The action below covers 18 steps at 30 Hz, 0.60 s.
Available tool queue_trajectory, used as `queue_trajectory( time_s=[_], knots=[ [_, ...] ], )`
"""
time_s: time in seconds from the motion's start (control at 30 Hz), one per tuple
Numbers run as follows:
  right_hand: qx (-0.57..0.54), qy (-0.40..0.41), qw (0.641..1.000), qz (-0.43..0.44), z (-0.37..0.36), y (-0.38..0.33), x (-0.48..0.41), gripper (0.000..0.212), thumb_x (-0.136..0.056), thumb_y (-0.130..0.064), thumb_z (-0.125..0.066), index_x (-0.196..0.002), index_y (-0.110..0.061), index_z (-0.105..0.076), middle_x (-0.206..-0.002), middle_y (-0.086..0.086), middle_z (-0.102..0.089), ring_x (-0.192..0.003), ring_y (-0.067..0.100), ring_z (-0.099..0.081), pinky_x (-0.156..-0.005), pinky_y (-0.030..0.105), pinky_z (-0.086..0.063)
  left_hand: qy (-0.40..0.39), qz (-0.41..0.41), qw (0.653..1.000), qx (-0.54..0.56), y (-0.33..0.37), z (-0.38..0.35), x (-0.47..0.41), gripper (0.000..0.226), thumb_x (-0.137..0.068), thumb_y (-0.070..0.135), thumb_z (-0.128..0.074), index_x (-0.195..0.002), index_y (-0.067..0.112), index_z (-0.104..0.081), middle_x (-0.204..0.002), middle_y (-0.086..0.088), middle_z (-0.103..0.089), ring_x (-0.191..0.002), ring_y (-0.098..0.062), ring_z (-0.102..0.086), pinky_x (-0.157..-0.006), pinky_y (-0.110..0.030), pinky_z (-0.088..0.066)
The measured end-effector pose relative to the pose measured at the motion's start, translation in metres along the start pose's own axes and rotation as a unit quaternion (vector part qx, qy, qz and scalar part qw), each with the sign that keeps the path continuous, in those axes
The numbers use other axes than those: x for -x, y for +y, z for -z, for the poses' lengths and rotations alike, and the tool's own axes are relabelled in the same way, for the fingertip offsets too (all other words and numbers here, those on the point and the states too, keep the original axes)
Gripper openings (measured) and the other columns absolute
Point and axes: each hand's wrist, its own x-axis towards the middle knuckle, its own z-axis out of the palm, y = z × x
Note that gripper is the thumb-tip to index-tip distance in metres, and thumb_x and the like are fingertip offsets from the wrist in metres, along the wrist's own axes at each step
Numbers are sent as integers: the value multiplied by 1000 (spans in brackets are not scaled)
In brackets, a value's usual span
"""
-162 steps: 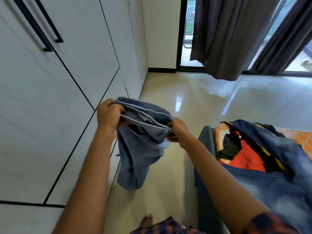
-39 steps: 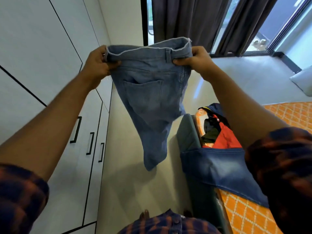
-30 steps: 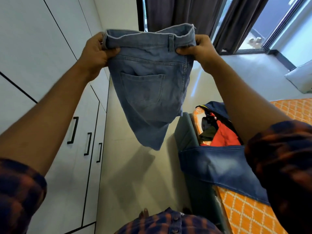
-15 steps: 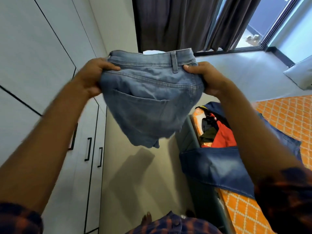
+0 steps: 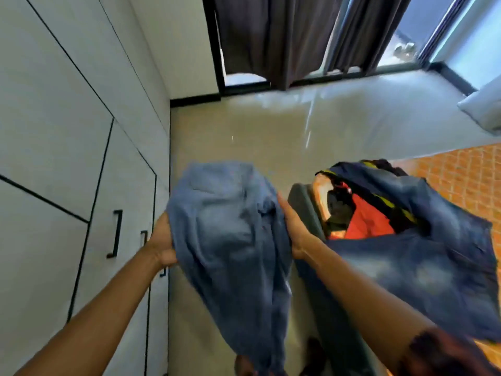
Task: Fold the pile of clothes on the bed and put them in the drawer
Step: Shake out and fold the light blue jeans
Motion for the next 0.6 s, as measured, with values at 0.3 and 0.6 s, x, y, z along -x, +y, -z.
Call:
queue_trajectory(
  time_s=[0.3,0.6],
  knots=[
    [126,104,984,-77,38,59,3,35,-89,-11,-73,-120,-23,-61,-115,7,-68,-105,24,-63,-78,41,-56,43,95,989,-103,-52,19,10,52,-54,34,-94,-95,5,-80,-106,-16,-73,-95,-26,-73,-86,-37,-54],
    [241,333,911,33,34,87,5,48,-90,-51,-68,-122,-18,-57,-109,7,-70,-98,26,-70,-74,39,-60,146,128,979,-57,-90,5,12,26,-104,23,-49,-101,7,-70,-108,-17,-72,-99,-26,-68,-88,-37,-54]
  ],
)
